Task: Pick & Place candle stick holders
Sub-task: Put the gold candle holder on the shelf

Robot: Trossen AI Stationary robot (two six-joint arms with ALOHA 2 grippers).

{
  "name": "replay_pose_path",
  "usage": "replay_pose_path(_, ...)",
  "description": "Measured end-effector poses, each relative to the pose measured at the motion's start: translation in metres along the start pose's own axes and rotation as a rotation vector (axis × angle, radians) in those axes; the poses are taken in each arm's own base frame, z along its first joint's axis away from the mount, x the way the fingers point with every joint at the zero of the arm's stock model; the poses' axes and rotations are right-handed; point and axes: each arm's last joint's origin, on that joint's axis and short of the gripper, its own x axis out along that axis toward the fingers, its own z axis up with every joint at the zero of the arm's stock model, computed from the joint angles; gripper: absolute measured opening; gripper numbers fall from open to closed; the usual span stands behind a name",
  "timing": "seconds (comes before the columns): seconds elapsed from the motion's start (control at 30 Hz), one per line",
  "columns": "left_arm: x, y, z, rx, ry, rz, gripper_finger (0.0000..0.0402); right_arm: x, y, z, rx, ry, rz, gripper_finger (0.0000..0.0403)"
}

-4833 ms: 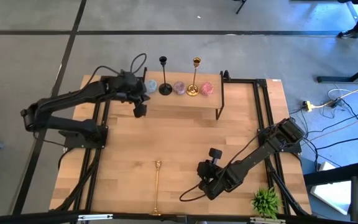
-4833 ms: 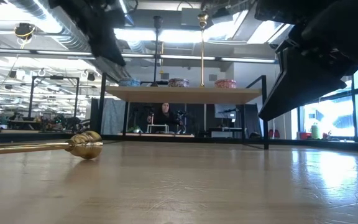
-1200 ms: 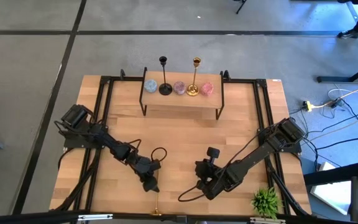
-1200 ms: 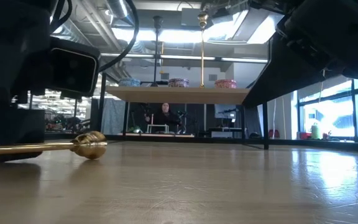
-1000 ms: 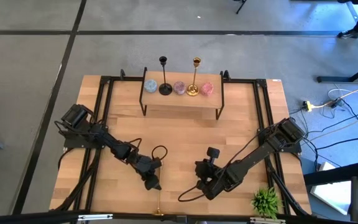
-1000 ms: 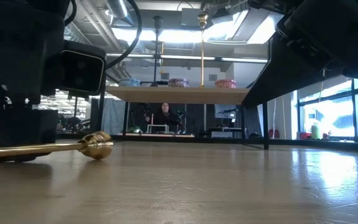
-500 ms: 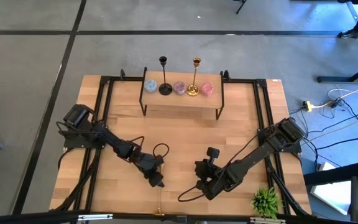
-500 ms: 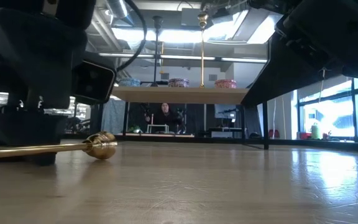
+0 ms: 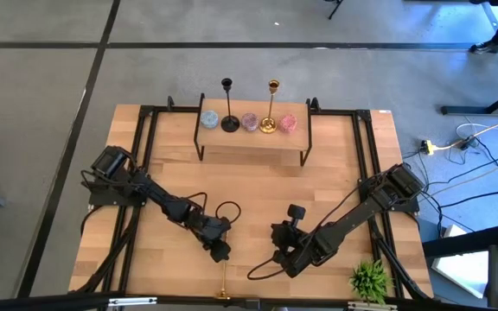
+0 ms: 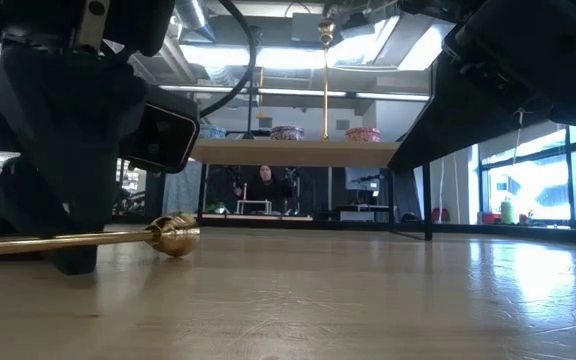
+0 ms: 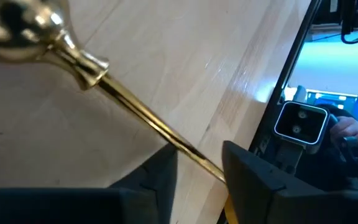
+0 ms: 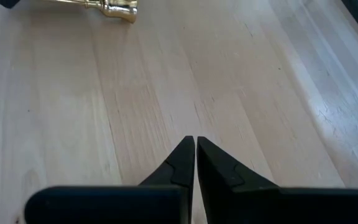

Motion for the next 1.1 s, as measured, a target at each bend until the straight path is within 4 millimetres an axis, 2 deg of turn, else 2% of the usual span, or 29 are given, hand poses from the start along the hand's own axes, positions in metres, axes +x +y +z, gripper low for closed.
replay_pose_path(0.3,0.0,0.001,0.0,0.038,-0.013,0.01,0.0009,0.0,0.0,0.0,0.0,0.0,0.0,0.002)
replay_pose_path(0.73,0.0,-0.002,0.0,0.077,-0.036,-0.022,0.0003,0.0,0.001,0.0,0.011,0.015,0.018,0.002)
replay_pose_path(0.87,-0.002,-0.01,-0.003,0.31,-0.066,-0.075,0.0003,0.003,0.001,-0.005,0.025,0.02,0.036,0.002)
replay_pose_path(1.03,-0.006,-0.012,-0.007,0.691,-0.188,0.027,0.0003,0.009,0.0,-0.01,0.055,0.015,0.058,0.002)
replay_pose_path(1.1,-0.005,-0.015,-0.013,0.786,-0.195,0.04,0.0002,0.011,0.0,-0.01,0.066,0.015,0.066,0.002)
